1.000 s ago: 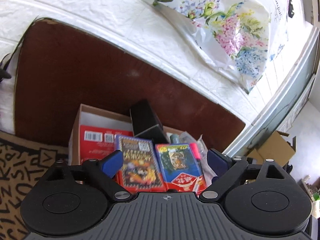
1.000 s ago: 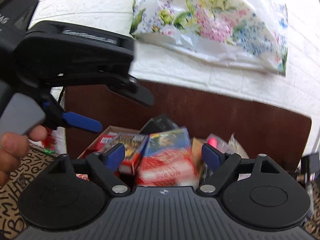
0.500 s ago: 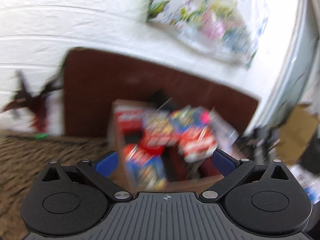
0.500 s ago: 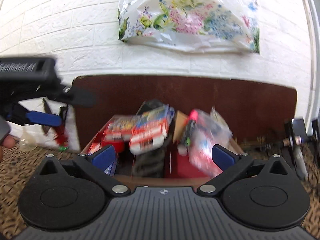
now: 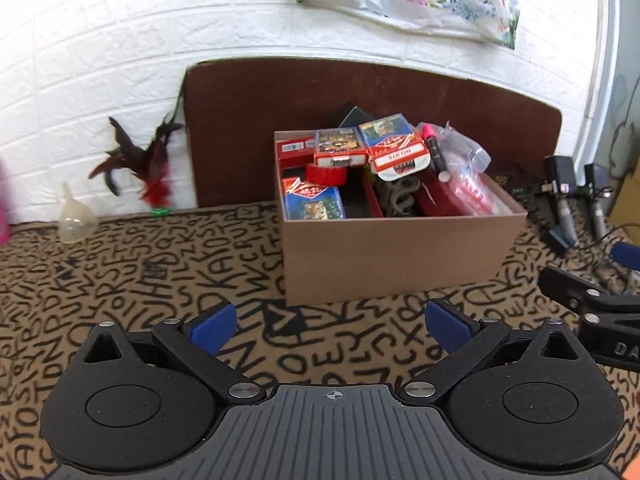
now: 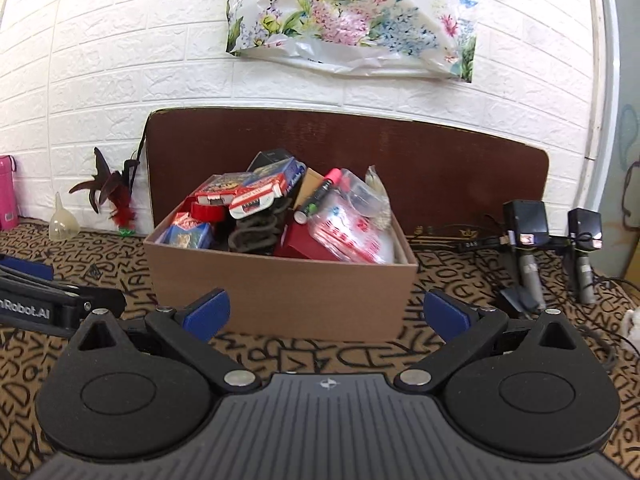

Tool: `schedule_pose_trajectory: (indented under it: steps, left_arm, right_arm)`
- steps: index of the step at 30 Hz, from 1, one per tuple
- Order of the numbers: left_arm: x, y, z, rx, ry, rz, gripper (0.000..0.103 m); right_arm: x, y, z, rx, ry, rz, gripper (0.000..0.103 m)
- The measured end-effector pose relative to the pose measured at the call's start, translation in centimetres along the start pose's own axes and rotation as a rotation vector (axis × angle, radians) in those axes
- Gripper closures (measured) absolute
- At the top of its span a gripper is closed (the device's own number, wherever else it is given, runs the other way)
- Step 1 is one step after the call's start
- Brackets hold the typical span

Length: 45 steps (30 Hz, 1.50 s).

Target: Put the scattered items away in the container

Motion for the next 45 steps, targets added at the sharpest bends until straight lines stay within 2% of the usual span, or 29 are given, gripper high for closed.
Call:
schedule_pose_trajectory:
  steps: [4,8,15,36,45]
  left_arm:
    - [-0.4,0.7,-0.5,0.003,-0.013,-0.025,0.0]
    - [-0.8,0.8,-0.7,0.04,-0.015,-0.001,0.0]
    - [-1.0,1.2,-0.9,0.044,-0.023,0.005,0.0]
    - [-1.2,1.7,0.8,0.051,-0.05,0.035,0.0]
    - [-1.0,2.0,1.1,0.034,-0.025,0.036,0.0]
  right_arm:
    - [-0.5,0.2,-1.0,0.017,-0.019,-0.025,0.001]
    - [-0.8,0.2,-1.7,0.032,-0.034,-0.026,0.001]
    - [-0.9,0.5,-2.1,0.023,-0.044,-0.026,0.001]
    - [-2.1,0.9,0.0,0.018,-0.094,-0.033,0.001]
    - [-2.6,0.8,0.5,0.019,-0.114,-0.029,0.001]
Point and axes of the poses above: each gripper's, at about its wrist camera, not at the fingertips, and z roughly the way its jaws point, y to its right, x to its top, the point moved 10 cm from there along z, roughly the way its jaws point, and after that the axes turned 12 degrees about y, right-handed, at the moved point
